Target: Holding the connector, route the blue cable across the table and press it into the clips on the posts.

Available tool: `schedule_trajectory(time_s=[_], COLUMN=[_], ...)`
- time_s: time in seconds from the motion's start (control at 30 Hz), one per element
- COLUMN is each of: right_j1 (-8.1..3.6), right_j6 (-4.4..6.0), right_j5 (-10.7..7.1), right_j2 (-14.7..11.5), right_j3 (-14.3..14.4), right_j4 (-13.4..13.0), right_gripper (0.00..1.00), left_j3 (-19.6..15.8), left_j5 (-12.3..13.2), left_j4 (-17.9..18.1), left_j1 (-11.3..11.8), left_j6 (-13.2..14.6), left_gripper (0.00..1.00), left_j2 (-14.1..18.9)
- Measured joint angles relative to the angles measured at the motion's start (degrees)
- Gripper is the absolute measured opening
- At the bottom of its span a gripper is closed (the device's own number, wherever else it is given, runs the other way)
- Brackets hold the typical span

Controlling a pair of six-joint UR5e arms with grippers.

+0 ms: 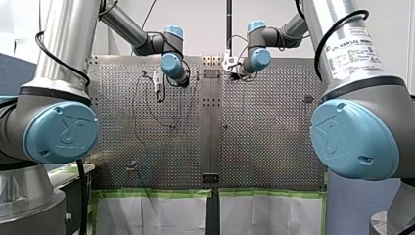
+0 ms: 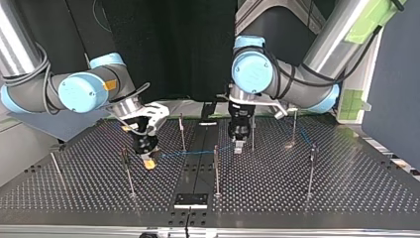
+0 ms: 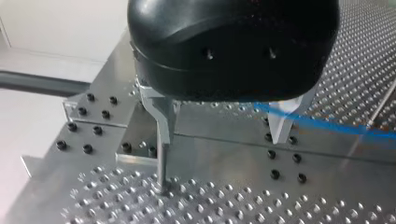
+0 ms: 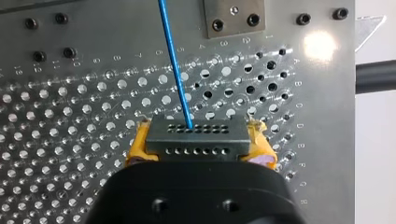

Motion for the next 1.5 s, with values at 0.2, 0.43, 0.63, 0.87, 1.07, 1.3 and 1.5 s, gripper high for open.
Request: schedule_trajectory(time_s=[0.2, 0.43, 0.63, 0.87, 1.07, 1.3, 1.5], right_j1=[-0.22, -0.44, -0.57, -0.88, -1.03, -1.07, -1.08], right_j6=[0.00, 0.05, 0.03, 0.00, 0.03, 0.03, 0.11], right_j5=[0.03, -0.01, -0.04, 0.03, 0.06, 0.03, 0.00], right_j2=[-0.36, -0.93, -0.95, -0.96, -0.96, -0.96, -0.97], right_j3=[0.00, 0.00, 0.00, 0.01, 0.01, 0.01, 0.03], right_j4=[0.00, -0.03, 0.04, 0.12, 0.14, 0.21, 0.22], right_gripper=[0.00, 0.00, 0.00, 0.00, 0.00, 0.00, 0.00], left_j3=[-0.47, -0.49, -0.50, 0.58, 3.07, 6.84, 10.22], left_j5=[-0.09, -0.11, -0.78, -3.97, -6.55, -6.98, -7.09], left_j4=[-0.71, -1.63, -0.82, 2.06, 1.65, -1.17, -2.82], left_j1=[-1.22, -3.06, -5.65, -9.25, -12.30, -14.33, -14.05], left_j6=[-0.07, 0.70, 1.49, 1.46, 1.36, 1.52, 1.38], left_gripper=[1.00, 1.00, 1.00, 1.00, 1.00, 1.00, 1.00], left_j2=[2.99, 4.14, 4.17, 4.12, 3.37, 0.08, -3.26])
